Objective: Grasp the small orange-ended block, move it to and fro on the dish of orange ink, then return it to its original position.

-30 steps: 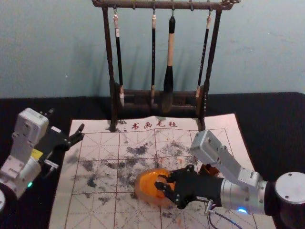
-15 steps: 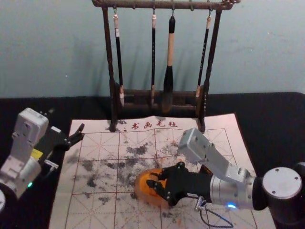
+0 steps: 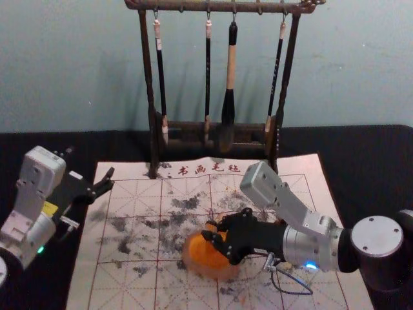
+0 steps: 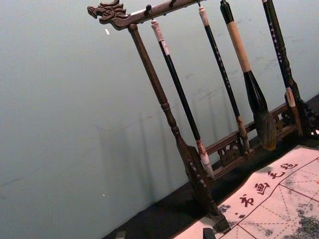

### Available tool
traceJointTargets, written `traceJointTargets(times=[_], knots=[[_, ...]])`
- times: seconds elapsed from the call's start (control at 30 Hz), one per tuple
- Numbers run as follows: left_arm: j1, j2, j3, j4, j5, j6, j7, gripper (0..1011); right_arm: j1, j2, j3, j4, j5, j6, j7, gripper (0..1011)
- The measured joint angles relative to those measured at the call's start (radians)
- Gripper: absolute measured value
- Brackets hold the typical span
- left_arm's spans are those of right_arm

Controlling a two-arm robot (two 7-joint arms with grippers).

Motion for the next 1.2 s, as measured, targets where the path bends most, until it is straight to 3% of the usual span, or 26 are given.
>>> traceJointTargets(times=[0.47,0.77,1.2], knots=[[0.0,0.0,0.0,0.0,0.0,0.0,0.0,1001,-0.015,0.017,0.032,-0.005,0.009,0.007,-0.009,99],[0.0,0.0,0.0,0.0,0.0,0.0,0.0,1002,-0.057,0.051,0.055,-0.052,0.051,0.01,0.006,99],[0.0,0.0,0.0,0.0,0.0,0.0,0.0,1001,-0.077,0.067,0.04,-0.083,0.09,0.013,0.026,99]])
